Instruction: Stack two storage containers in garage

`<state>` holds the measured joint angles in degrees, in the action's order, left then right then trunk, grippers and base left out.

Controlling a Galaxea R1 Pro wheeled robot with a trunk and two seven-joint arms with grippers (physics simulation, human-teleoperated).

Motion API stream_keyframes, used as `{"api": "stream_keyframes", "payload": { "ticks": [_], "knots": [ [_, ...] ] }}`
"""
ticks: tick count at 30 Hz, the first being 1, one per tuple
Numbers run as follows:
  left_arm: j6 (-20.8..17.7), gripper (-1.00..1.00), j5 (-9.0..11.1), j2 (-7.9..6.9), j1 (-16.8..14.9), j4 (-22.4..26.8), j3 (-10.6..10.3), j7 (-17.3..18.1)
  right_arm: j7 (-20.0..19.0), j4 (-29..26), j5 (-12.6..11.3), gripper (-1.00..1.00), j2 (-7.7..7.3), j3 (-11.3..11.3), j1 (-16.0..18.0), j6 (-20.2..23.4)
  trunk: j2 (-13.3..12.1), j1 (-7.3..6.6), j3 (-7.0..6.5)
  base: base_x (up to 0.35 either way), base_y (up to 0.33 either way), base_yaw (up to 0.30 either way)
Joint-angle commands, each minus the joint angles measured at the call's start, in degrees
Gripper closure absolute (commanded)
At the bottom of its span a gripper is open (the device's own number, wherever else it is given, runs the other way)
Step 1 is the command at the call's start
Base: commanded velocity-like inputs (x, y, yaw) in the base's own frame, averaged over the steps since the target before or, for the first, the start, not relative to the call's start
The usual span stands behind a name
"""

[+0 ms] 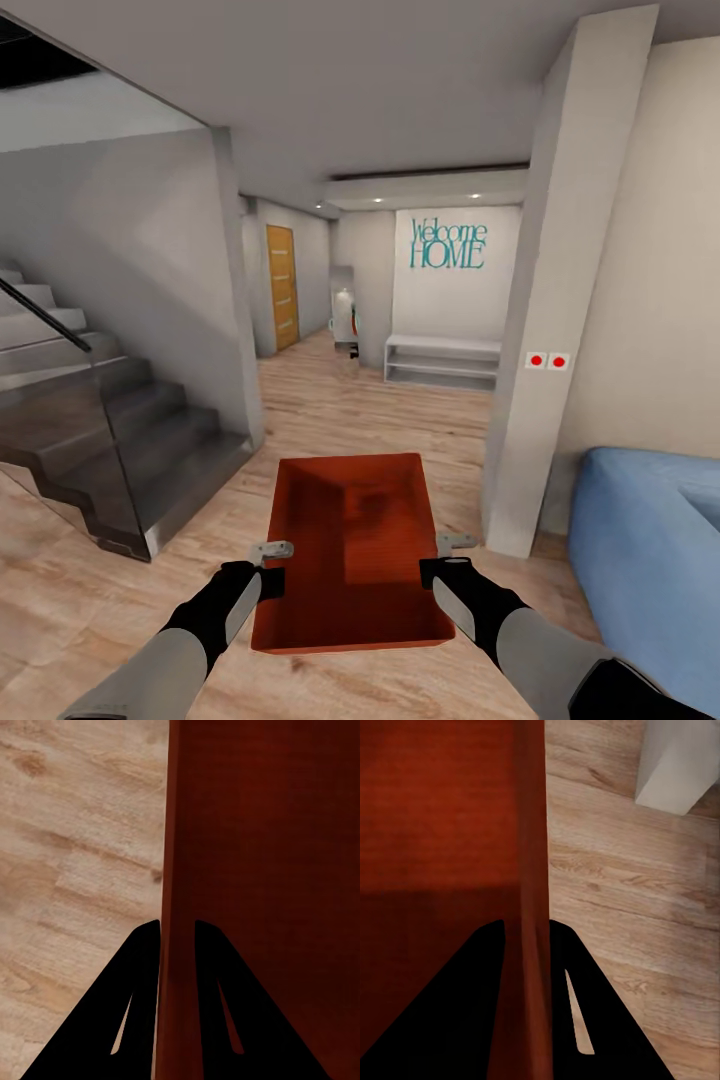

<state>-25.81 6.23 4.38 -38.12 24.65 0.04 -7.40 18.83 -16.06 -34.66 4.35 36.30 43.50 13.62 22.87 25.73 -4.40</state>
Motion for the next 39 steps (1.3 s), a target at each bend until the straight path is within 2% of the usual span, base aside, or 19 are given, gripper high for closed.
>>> {"api": "stream_keyframes", "payload": {
  "ticks": [1,39],
  "knots": [
    [-0.5,1.00,-1.1,-1.48,0.1,0.0,-0.4,-1.6,0.3,-0.3,-0.3,1.00,-0.04,-0.6,0.1,0.2,0.0,0.06,0.02,0.323,0.000,0.000],
    [-0.5,1.00,-1.1,-1.48,0.1,0.0,-0.4,-1.6,0.3,-0.3,-0.3,1.00,-0.04,-0.6,0.1,0.2,0.0,0.06,0.02,0.323,0.000,0.000]
  ]
}}
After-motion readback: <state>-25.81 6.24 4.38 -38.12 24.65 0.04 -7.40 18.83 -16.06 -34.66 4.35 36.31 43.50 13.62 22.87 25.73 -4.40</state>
